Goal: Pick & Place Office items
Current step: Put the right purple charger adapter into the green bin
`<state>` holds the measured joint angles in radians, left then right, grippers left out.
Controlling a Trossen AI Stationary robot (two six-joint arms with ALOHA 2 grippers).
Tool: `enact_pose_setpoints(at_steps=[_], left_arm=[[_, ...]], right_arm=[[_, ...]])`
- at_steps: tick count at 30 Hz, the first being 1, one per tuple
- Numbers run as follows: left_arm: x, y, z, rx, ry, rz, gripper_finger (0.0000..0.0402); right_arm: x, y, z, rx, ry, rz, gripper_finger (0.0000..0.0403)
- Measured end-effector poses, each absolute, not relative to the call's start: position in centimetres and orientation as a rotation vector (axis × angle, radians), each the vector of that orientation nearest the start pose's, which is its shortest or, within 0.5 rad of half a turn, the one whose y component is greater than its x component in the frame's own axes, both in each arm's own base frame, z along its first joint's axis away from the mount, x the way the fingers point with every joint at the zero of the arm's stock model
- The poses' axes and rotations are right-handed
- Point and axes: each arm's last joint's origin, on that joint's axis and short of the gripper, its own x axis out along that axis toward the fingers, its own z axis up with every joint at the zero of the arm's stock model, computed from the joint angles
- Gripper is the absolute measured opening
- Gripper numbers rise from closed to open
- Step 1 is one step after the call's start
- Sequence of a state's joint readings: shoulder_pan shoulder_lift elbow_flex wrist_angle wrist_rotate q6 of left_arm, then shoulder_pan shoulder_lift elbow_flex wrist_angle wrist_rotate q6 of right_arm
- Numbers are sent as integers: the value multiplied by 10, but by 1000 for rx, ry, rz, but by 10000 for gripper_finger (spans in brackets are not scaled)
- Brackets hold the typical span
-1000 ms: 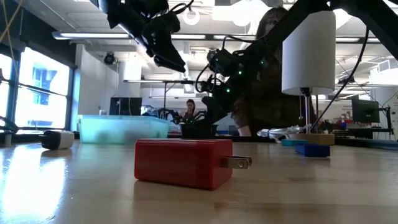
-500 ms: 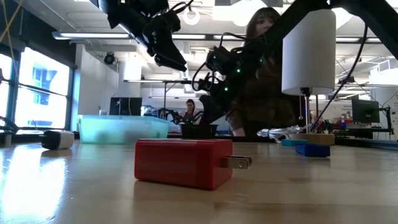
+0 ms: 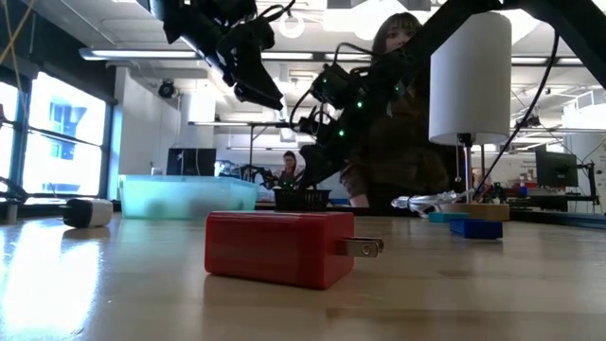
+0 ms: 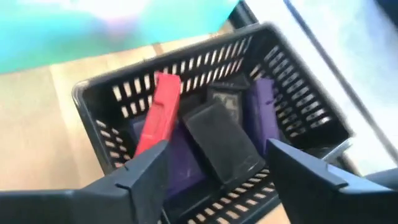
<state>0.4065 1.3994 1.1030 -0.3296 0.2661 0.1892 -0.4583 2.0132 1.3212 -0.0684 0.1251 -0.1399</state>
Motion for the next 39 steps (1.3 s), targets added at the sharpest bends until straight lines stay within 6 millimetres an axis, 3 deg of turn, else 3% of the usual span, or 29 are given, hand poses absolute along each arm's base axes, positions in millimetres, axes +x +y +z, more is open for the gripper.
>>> enact_pose_setpoints(at_steps=[8, 15, 23, 33, 39], left_arm=[[283, 113, 294, -35, 599, 82, 234], [283, 112, 293, -100, 600, 98, 234], [280, 109, 290, -140, 641, 48, 234], [284, 98, 288, -213, 628, -74, 234], [295, 82, 279, -208, 657, -131, 234]], right_arm=[[384, -173, 200, -93, 754, -496, 269], [373, -131, 231, -84, 823, -400, 262], [346, -84, 221, -53, 1196, -185, 262], [307, -43, 214, 199, 1640, -211, 262], [291, -13, 204, 238, 1756, -260, 262]])
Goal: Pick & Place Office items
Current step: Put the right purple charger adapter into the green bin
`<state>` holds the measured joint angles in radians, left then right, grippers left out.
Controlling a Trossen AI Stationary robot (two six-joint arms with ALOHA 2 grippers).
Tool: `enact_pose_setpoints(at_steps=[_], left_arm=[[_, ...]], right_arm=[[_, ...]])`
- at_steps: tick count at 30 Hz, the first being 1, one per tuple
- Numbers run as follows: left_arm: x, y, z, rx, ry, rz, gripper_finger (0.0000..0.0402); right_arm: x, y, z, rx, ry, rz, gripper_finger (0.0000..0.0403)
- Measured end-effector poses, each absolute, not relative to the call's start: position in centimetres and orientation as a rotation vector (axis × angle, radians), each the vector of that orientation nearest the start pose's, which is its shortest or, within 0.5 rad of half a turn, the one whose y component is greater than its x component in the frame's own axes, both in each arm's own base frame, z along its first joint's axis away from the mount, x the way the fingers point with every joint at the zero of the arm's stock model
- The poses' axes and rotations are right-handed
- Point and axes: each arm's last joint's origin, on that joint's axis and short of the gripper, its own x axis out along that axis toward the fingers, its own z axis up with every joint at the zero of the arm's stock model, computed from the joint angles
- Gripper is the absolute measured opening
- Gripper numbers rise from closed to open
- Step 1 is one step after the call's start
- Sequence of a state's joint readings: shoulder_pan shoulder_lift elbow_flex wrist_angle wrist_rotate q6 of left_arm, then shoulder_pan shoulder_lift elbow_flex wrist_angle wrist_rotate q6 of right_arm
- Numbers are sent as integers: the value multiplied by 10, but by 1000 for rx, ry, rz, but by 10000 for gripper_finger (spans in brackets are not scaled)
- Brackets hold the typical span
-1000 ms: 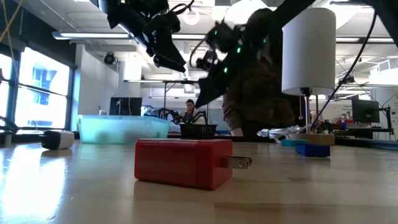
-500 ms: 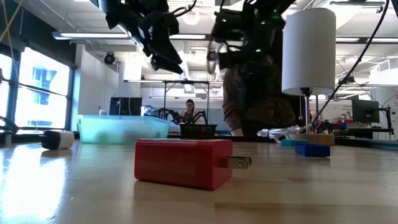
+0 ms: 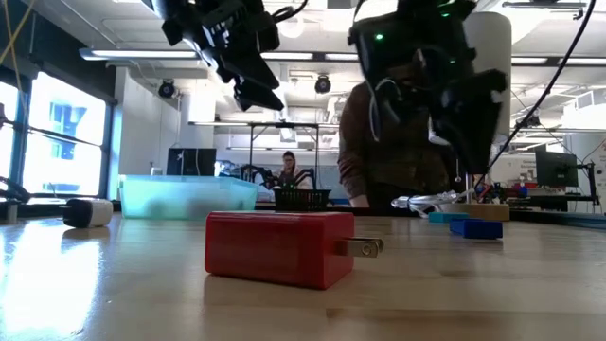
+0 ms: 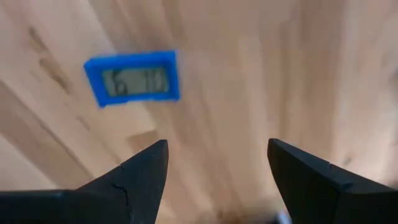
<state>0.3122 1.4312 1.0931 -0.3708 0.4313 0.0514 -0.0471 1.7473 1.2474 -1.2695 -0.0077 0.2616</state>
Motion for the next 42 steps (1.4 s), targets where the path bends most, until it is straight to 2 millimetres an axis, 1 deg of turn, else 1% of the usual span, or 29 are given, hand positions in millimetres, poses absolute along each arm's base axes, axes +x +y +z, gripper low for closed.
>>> enact_pose_setpoints(at_steps=[4, 8, 13, 17, 20, 26, 30, 34, 38, 42], left_arm=[[304, 72, 267, -210, 699, -170, 234], [311, 64, 258, -256, 737, -180, 234], [313, 57, 258, -309, 748, -180, 234], [313, 50, 260, -344, 748, -185, 234], [314, 42, 260, -354, 758, -199, 234], [316, 29, 260, -368, 765, -228, 234], [317, 22, 260, -372, 769, -244, 234], [317, 18, 260, -370, 772, -255, 234], [317, 18, 260, -365, 772, -237, 234], [317, 18, 260, -365, 773, -235, 234]], right_arm=[[282, 8, 198, 324, 1786, -314, 262], [280, 31, 196, 307, 1774, -392, 262], [275, 60, 196, 247, 1760, -391, 262], [271, 77, 196, 210, 1735, -427, 262], [269, 90, 196, 185, 1711, -418, 262], [266, 119, 194, 161, 1659, -303, 265], [263, 130, 194, 168, 1632, -301, 283], [259, 137, 194, 183, 1627, -330, 312], [257, 142, 194, 190, 1623, -328, 342], [254, 149, 194, 184, 1621, -306, 357]])
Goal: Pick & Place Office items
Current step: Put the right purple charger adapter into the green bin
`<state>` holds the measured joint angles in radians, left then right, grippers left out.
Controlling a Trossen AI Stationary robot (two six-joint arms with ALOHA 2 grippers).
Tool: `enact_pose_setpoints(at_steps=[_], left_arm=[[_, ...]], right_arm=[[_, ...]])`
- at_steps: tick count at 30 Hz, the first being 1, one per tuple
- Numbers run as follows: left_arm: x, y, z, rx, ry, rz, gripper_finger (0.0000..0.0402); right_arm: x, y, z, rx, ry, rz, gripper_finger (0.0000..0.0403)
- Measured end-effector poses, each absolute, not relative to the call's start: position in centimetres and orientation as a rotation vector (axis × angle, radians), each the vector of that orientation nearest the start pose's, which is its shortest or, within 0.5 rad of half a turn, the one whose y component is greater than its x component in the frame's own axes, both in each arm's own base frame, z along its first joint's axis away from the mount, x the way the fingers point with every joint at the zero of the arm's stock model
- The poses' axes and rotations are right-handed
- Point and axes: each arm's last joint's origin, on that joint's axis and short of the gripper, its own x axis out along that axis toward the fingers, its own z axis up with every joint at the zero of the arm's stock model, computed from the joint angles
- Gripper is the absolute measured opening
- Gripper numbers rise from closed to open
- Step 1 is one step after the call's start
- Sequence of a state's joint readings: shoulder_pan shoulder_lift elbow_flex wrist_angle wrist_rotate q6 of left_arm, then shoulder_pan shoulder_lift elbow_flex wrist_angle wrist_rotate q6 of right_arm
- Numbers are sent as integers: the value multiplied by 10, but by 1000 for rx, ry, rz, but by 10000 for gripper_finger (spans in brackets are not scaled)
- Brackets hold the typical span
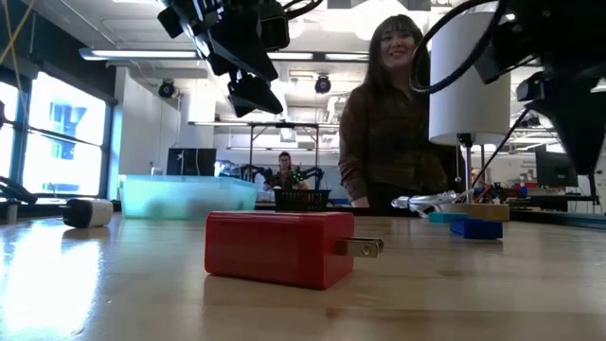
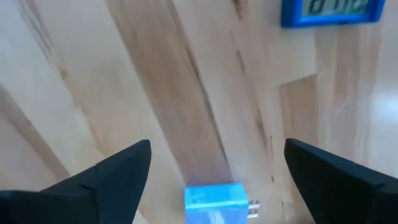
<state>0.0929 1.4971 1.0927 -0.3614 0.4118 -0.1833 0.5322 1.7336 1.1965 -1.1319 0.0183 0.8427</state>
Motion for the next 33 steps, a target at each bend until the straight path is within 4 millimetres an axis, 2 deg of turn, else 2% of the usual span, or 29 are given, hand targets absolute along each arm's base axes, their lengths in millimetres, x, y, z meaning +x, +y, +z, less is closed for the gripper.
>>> enact_pose_setpoints(at_steps=[8, 15, 20, 24, 33], left_arm=[[317, 18, 260, -363, 772, -236, 234], [317, 18, 260, -363, 772, -234, 234], [317, 18, 260, -365, 772, -234, 234], [317, 18, 260, -370, 774, -232, 234], [317, 18, 260, -373, 774, -231, 234]], right_arm=[[250, 166, 194, 280, 1643, -224, 361], [246, 180, 194, 408, 1632, -273, 361], [227, 179, 195, 215, 1690, -344, 361], [215, 177, 197, 158, 1795, -382, 361], [202, 194, 196, 6, 1730, -302, 361]])
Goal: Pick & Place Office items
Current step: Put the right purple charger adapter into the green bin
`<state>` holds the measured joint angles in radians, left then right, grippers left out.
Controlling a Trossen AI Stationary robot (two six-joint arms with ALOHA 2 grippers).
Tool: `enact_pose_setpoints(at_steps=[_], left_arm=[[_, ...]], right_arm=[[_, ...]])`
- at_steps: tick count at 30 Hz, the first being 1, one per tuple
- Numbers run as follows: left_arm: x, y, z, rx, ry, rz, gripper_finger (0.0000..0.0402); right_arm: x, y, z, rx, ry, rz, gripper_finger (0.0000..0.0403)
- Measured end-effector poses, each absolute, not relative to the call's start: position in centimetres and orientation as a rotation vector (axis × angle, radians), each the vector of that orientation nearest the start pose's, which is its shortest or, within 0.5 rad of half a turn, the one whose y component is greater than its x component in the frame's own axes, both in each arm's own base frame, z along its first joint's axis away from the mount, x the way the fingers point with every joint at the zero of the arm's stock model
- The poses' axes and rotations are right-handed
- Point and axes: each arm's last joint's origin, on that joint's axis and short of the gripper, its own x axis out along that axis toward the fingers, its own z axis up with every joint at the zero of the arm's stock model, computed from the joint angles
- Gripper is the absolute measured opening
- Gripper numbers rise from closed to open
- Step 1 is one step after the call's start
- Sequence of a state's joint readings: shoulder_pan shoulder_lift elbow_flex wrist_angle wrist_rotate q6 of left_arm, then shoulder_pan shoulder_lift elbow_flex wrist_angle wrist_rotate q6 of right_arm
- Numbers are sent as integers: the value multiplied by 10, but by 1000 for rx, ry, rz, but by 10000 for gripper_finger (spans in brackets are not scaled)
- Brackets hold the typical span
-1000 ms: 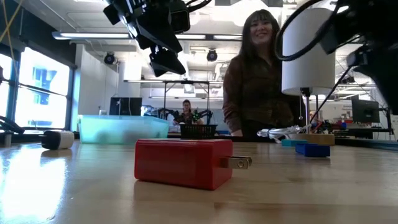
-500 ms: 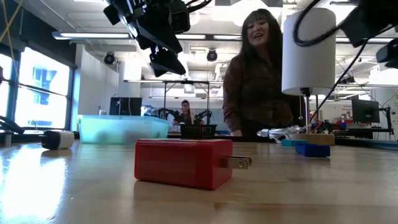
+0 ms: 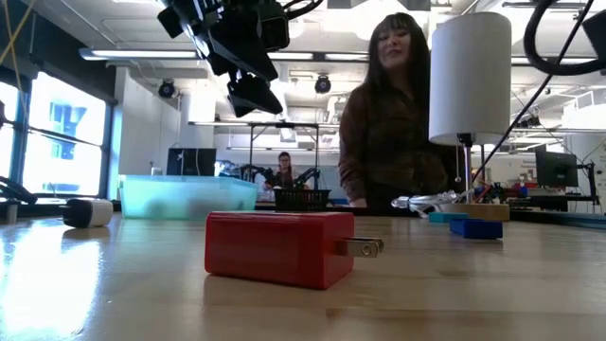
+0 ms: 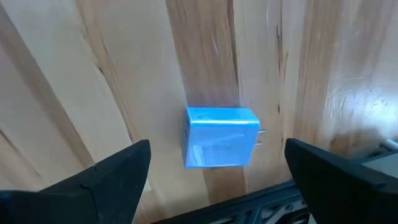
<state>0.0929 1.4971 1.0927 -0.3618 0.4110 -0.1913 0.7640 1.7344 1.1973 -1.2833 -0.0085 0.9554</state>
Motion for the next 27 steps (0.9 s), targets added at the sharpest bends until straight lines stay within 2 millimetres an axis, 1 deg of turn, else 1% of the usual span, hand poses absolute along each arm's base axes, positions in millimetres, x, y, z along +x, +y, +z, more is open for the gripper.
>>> enact_pose_setpoints(at_steps=[3, 7, 10, 12, 15, 19, 23, 27], left_arm=[[317, 18, 260, -373, 774, -231, 234], [317, 18, 260, -373, 774, -231, 234], [317, 18, 260, -373, 774, -231, 234], [317, 18, 260, -373, 774, -231, 234], [317, 16, 260, -371, 775, -236, 234], [317, 13, 260, -361, 777, -248, 234], [317, 12, 260, -344, 775, -257, 234], [317, 12, 260, -331, 773, -261, 234]], right_arm=[[199, 197, 197, 1, 1729, -310, 361], [196, 195, 197, 21, 1755, -364, 361], [191, 188, 200, -27, 1766, -408, 361], [183, 182, 203, -10, 1761, -422, 361], [169, 167, 205, 72, 1719, -459, 361], [151, 153, 207, 255, 1598, -467, 361], [145, 149, 208, 440, 1438, -458, 361], [144, 154, 206, 537, 1356, -395, 361]])
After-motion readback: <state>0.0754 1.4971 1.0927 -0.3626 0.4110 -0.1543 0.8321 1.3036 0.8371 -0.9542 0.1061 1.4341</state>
